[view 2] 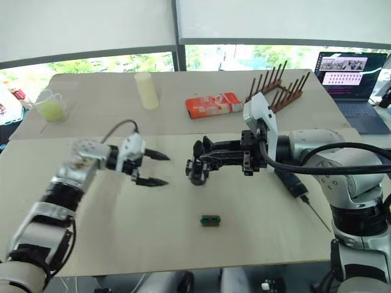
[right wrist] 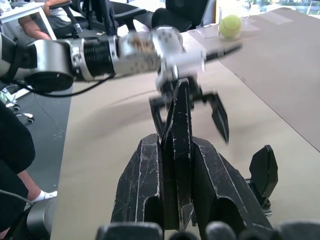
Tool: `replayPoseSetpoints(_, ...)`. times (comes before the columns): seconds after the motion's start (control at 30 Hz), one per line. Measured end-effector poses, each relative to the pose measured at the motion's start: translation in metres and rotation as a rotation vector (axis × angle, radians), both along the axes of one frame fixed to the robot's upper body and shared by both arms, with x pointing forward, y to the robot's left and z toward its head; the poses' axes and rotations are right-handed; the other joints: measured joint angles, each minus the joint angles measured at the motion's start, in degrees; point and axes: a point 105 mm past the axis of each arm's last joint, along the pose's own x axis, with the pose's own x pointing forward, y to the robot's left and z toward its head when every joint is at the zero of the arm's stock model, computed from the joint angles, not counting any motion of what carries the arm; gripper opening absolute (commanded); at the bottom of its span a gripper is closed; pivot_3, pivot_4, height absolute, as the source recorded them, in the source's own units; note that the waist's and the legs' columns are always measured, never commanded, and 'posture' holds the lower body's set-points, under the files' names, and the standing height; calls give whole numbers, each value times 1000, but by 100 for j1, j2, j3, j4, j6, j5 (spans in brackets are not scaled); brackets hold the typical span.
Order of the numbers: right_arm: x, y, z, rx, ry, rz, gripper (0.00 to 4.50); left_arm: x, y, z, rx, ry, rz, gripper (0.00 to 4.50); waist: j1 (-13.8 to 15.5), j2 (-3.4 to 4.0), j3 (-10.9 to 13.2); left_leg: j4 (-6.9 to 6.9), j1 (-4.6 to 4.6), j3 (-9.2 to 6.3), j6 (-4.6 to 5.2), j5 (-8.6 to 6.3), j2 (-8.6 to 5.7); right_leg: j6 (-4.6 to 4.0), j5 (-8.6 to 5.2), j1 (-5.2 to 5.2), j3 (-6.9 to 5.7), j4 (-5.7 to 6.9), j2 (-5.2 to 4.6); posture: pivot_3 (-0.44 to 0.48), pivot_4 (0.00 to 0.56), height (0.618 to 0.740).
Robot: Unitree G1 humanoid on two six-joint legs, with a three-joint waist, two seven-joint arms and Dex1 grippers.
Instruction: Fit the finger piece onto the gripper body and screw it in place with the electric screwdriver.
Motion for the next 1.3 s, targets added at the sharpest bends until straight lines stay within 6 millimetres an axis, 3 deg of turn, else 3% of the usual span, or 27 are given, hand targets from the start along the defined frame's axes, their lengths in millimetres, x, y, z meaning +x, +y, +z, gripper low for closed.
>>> replayPoseSetpoints(0.1,-1,-3,-2,-4,-2,-23,354,6,-18,-12,-33,-24,3,4500,6,-1,0,1,-3,-1,0,0,3,-1,1,-3,-2,2,-1,0,150,740)
replayPoseSetpoints(0.3,-4,-7,-5,-10,-3,-48,354,10,-48,-16,-83,-44,-24,4500,-34,-2,-1,20,-32,-1,5,-2,3,0,2,-25,-1,12,-6,0,150,740)
replayPoseSetpoints(0.53,-6,-6,-8,-11,-3,-57,354,14,-62,-17,-121,-32,1,4500,-36,-2,-1,37,-46,-1,12,-5,2,4,5,-30,-2,14,-5,0,150,740)
replayPoseSetpoints(0.63,-6,-7,-11,-12,5,-69,354,13,-64,-17,-131,-19,-11,3665,-29,-2,-1,51,-56,-3,17,-8,2,6,6,-33,-3,14,-5,0,150,740)
replayPoseSetpoints(0.73,-6,-8,-13,-13,11,-74,354,9,-65,-18,-142,6,-32,2309,-35,-2,-1,61,-59,-3,22,-11,1,10,8,-33,-4,14,-3,0,150,740)
replayPoseSetpoints(1.1,-9,-5,-26,-28,-45,-10,354,-15,-67,-23,-164,43,-105,2282,-40,-1,-1,64,-60,-3,23,-13,2,12,9,-35,-3,15,1,0,150,740)
replayPoseSetpoints(1.3,-15,3,-35,-8,-38,49,354,-24,-69,-25,-171,55,-47,2282,-36,-1,-1,66,-59,-2,23,-12,1,11,9,-35,-1,16,10,0,150,740)
